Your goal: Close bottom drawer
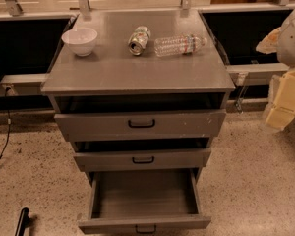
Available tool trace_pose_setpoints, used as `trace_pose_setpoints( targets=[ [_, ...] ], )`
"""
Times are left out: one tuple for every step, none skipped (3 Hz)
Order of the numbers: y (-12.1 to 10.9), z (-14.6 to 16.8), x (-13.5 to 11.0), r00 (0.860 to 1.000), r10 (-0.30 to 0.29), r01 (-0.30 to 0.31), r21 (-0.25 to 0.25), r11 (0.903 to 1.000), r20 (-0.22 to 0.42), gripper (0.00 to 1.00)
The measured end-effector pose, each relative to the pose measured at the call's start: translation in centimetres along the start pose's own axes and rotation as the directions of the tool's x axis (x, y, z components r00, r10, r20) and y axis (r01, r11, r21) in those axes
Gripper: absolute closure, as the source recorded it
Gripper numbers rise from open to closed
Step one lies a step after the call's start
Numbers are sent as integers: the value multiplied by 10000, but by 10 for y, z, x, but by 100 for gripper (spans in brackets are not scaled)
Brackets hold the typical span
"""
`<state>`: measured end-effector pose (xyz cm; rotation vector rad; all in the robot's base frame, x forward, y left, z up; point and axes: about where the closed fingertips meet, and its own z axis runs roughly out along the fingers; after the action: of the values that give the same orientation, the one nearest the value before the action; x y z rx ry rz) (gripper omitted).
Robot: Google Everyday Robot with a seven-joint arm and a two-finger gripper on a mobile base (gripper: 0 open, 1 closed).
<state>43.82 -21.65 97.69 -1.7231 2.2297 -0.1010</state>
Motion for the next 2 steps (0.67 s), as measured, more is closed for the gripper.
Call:
trace_pose_setpoints(
  targets=[
    [0,0,0,9999,-81,81,27,10000,88,0],
    [2,28,15,9969,242,-235,-103,9997,747,0]
  ],
)
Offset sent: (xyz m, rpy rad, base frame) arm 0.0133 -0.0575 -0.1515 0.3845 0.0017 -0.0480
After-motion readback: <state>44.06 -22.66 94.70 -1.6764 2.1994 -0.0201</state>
